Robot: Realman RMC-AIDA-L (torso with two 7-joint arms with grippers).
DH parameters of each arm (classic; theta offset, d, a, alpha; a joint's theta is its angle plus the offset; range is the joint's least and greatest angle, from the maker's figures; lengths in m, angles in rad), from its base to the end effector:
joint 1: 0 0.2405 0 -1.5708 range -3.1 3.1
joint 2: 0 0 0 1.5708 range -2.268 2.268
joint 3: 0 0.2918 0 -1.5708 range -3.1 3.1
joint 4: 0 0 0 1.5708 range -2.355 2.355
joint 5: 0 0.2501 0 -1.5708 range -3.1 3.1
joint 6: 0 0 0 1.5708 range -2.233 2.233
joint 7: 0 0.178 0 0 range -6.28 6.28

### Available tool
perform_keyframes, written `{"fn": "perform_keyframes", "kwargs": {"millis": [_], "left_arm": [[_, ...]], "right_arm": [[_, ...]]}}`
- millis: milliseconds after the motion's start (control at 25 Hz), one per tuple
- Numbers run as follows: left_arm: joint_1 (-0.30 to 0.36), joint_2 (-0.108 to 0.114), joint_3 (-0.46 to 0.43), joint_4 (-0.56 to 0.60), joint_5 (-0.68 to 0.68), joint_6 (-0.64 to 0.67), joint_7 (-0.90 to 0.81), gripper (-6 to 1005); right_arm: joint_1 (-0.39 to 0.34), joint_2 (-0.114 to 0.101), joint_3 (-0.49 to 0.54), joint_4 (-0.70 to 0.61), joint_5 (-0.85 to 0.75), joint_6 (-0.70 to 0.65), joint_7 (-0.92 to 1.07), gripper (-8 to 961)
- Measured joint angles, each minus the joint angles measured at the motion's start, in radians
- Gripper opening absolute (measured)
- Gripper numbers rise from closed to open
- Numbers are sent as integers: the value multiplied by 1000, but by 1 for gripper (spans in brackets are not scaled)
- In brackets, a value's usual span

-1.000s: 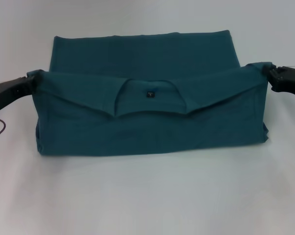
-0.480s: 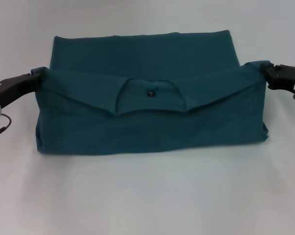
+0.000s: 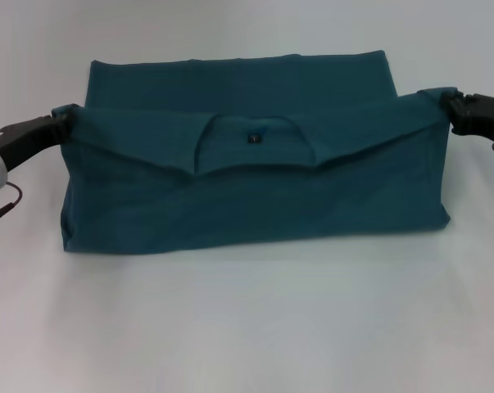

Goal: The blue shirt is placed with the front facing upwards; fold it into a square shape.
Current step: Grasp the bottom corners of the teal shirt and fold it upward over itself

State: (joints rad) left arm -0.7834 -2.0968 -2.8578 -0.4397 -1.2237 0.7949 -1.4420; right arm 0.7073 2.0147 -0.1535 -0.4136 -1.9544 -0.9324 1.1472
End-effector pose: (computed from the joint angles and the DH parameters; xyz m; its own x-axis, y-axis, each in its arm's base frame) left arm -0.3223 0.5305 -0.0145 0.5021 0.3787 0.7775 0.8628 -0.2804 -0.4207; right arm 0.3682 0.5061 0.0316 0.6843 -0.2661 -0.6790 -0.7262 -0.3327 -0.6015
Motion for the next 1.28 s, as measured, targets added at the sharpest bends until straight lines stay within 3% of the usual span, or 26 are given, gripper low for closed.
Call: {"fn": "perform_keyframes", "kwargs": {"millis": [840, 1280], "left_arm": [[-39, -3, 0, 37, -25, -101, 45, 43], [-56, -17, 0, 47, -28, -141, 83, 46]], "right_arm": [[48, 3, -15, 32, 3, 124, -36, 41], [78, 4, -25, 78, 7, 176, -97, 48]]}}
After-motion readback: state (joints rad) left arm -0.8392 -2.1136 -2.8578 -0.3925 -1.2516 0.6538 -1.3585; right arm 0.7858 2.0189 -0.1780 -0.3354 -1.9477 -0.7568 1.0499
